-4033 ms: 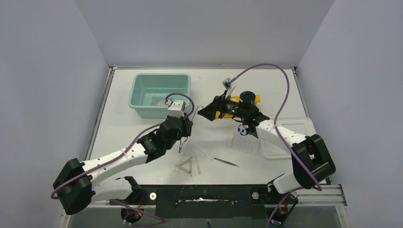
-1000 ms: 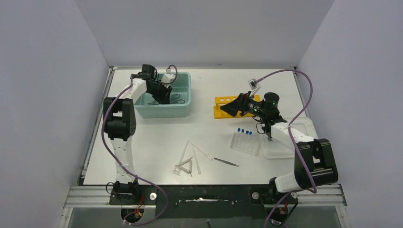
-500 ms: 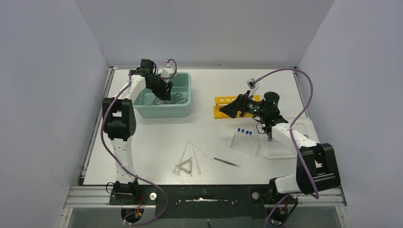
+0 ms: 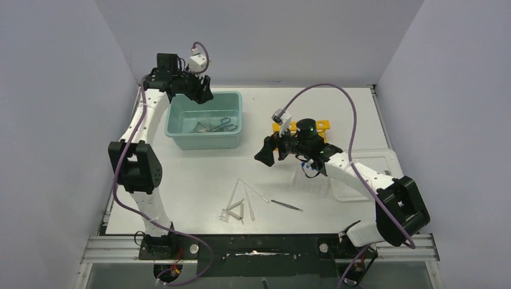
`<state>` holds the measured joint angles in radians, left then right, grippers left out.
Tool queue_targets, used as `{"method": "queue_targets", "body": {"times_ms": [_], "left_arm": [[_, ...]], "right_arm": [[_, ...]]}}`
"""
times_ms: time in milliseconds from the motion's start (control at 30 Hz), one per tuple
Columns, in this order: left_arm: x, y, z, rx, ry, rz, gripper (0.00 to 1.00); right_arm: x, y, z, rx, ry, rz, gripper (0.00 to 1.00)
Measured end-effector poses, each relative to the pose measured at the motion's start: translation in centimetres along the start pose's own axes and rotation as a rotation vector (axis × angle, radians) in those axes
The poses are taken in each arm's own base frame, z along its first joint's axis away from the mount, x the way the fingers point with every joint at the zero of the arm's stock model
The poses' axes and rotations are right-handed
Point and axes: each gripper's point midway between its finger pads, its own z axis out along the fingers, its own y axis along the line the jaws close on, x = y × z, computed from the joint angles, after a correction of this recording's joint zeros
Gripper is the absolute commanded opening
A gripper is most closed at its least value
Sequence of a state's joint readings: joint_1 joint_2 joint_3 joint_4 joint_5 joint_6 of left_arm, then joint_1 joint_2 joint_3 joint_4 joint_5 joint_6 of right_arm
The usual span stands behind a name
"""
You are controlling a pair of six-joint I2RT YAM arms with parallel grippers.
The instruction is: Organize the chemistry lab equipment
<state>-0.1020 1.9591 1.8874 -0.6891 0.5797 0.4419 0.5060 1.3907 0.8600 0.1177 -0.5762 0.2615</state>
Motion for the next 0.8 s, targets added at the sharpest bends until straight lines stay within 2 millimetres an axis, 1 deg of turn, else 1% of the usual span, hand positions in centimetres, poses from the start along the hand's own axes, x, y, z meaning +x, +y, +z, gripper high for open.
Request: {"method": "queue_targets", "body": {"times_ms": [67, 133, 233, 300, 400, 533, 633, 733, 800], "left_arm": [[-1.9, 0.5, -1.4, -0.041, -0.063, -0.033, 0.4], [-3.1, 0.9, -2.6, -0.095, -0.128, -0.087, 0.37], [-3.5, 0.8, -4.4, -0.172, -0.202, -0.176, 0.38], [-3.4, 0.3, -5.3, -0.22, -0.242, -0.237, 0.38], [-3.4, -0.6, -7.3, -0.304, -0.31, -0.337, 0.39], [-3.8, -1.7, -10.3, -0.405, -0.408, -0.457, 0.43], [-3.6, -2.4, -12.0, -0.458, -0.442, -0.514, 0.44], [-3.7, -3.1, -12.8, -0.489, -0.461, -0.542, 0.44], [-3.3, -3.4, -12.9, -0.499, -0.459, -0.554, 0.44]], "right_arm": [[1.6, -0.2, 0.9, 0.05, 0.056, -0.037, 0.89], [3.7, -0.4, 1.9, 0.108, 0.128, -0.082, 0.86], [6.9, -0.2, 2.7, 0.164, 0.236, -0.142, 0.78], [8.4, 0.2, 3.1, 0.18, 0.282, -0.168, 0.75], [10.0, 0.2, 3.5, 0.206, 0.332, -0.199, 0.68], [11.7, -0.2, 3.8, 0.245, 0.385, -0.223, 0.63], [12.8, -0.3, 4.1, 0.262, 0.414, -0.237, 0.6], [14.1, -0.2, 4.2, 0.267, 0.447, -0.246, 0.6], [14.7, 0.0, 4.2, 0.264, 0.46, -0.252, 0.6]]}}
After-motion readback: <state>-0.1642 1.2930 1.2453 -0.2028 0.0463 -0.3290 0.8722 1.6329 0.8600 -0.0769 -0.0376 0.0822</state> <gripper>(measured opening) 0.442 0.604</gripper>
